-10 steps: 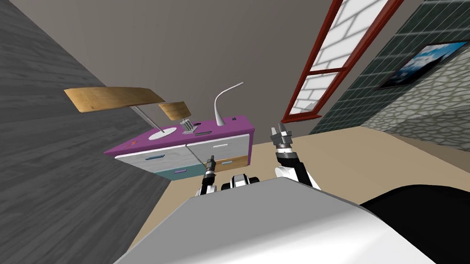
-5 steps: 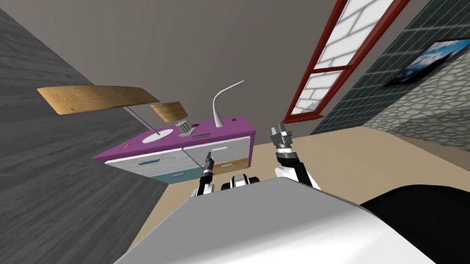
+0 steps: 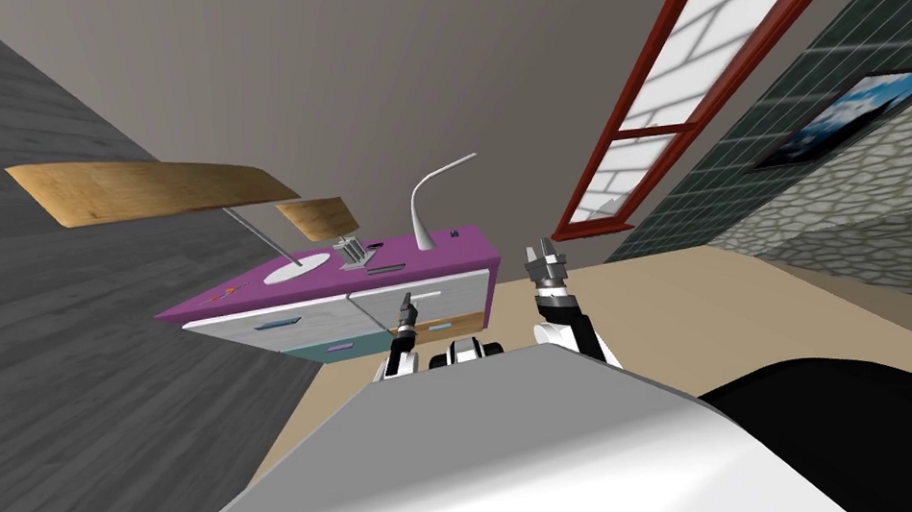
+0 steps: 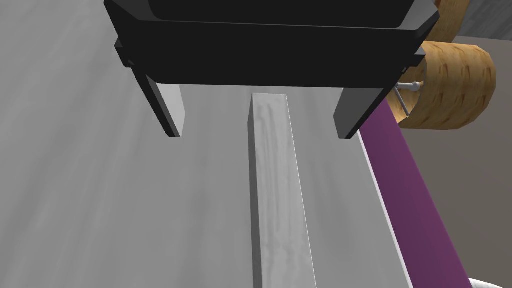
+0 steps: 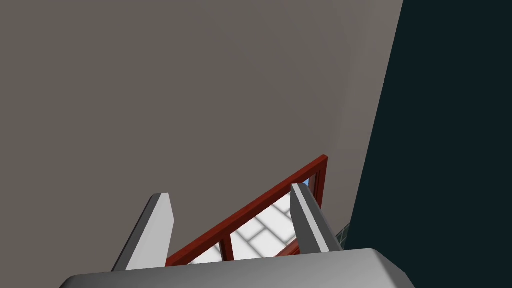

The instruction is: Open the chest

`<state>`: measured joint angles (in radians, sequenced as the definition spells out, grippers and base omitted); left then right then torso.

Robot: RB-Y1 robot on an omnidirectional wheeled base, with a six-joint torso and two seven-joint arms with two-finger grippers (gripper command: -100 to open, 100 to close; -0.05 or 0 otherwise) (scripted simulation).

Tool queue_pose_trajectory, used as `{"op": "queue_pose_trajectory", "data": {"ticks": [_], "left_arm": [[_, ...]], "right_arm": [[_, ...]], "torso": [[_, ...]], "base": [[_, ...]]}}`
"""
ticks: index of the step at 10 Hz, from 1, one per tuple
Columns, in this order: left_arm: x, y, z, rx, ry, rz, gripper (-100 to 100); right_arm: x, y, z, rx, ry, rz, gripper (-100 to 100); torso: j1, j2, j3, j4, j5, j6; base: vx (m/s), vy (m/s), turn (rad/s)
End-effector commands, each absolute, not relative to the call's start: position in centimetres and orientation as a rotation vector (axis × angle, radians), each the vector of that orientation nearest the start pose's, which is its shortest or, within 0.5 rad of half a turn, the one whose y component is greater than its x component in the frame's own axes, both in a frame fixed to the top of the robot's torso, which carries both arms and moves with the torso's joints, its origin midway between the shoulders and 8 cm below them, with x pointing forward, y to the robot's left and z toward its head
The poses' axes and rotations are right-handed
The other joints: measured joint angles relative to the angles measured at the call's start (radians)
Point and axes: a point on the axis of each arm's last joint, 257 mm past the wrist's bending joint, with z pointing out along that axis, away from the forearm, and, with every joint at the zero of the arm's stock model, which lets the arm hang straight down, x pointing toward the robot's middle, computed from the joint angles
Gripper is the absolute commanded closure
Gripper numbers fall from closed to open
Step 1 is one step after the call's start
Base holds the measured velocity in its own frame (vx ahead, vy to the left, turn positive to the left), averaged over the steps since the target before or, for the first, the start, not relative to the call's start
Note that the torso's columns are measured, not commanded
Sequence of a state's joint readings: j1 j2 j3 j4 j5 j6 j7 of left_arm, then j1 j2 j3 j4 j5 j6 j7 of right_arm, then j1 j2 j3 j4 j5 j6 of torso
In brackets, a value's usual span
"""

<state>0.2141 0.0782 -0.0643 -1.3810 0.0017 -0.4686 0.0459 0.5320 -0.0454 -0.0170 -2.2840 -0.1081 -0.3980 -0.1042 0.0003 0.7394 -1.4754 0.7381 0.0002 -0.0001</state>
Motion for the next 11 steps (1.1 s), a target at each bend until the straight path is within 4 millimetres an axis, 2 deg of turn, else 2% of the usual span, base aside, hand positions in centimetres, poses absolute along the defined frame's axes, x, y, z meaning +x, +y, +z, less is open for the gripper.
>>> {"op": "queue_pose_trajectory", "data": {"ticks": [1,4,10,11], "left_arm": [[45.3,24.4,-30.3,-1.132,1.176,-1.235,100],[45.0,24.3,-29.9,-1.129,1.179,-1.239,100],[44.2,24.2,-30.1,-1.131,1.187,-1.242,100],[44.7,24.4,-29.3,-1.136,1.192,-1.239,-100]], "right_arm": [[35.4,-29.9,-0.4,0.839,0.635,1.408,0],[35.5,-29.9,-0.4,0.838,0.635,1.409,0],[35.5,-29.9,-0.4,0.839,0.635,1.409,0],[35.4,-29.9,-0.4,0.839,0.635,1.408,0]], "torso": [[-0.001,0.001,0.001,0.0,0.0,0.0],[-0.001,0.004,0.003,-0.001,0.001,0.0],[-0.001,-0.001,0.0,-0.001,0.0,0.001],[-0.001,-0.007,-0.004,0.0,-0.001,0.001]], "base": [[-0.103,0.009,0.021],[-0.207,-0.014,0.022],[-0.152,-0.001,0.014],[-0.045,-0.011,0.008]]}}
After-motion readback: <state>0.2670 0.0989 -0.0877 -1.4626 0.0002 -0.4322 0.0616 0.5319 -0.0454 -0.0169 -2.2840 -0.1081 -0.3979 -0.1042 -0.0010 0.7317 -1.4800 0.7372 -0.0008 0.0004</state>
